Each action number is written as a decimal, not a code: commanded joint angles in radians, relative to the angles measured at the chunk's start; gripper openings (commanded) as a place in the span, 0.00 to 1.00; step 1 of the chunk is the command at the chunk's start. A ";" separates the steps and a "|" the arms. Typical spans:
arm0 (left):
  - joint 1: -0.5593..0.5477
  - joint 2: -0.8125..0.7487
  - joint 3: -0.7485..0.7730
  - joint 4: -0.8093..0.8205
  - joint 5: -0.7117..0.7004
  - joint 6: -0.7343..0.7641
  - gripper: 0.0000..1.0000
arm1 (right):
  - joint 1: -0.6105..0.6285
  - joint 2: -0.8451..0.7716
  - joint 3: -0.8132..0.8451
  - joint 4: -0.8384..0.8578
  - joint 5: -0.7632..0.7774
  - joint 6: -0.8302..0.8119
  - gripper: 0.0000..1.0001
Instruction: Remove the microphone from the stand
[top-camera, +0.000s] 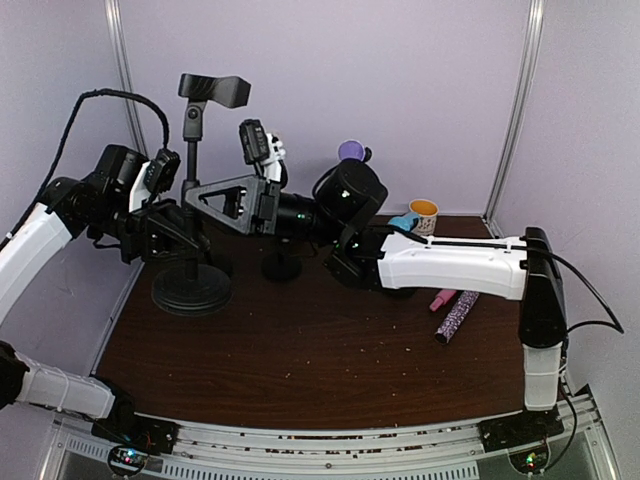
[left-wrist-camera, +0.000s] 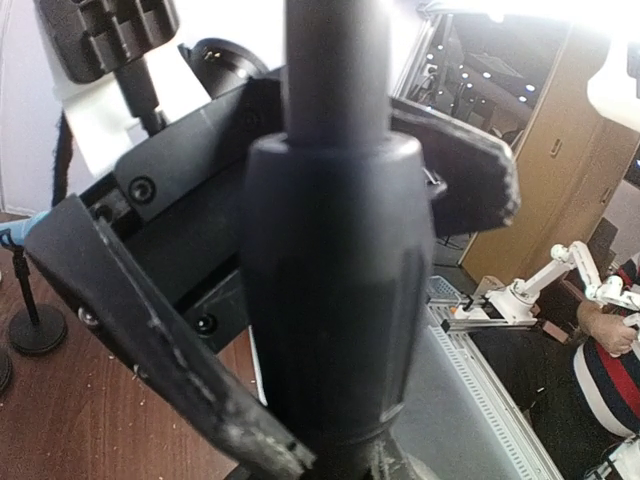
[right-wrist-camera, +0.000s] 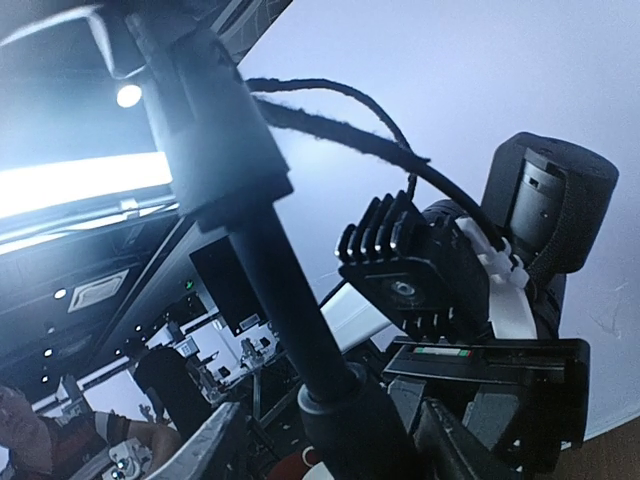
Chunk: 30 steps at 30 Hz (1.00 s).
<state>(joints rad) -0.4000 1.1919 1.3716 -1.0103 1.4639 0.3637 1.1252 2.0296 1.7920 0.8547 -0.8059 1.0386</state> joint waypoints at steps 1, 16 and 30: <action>0.016 0.037 0.033 0.049 -0.082 -0.006 0.00 | 0.018 -0.158 -0.126 0.004 0.047 -0.096 0.63; 0.016 0.044 0.065 0.050 -0.083 -0.008 0.00 | 0.040 -0.185 -0.139 -0.393 0.349 -0.388 0.61; 0.016 0.032 0.023 0.044 -0.117 0.012 0.00 | 0.056 -0.146 -0.072 -0.458 0.509 -0.456 0.19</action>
<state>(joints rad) -0.3893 1.2400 1.3998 -1.0077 1.3441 0.3534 1.1763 1.8599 1.6657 0.4305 -0.3553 0.6067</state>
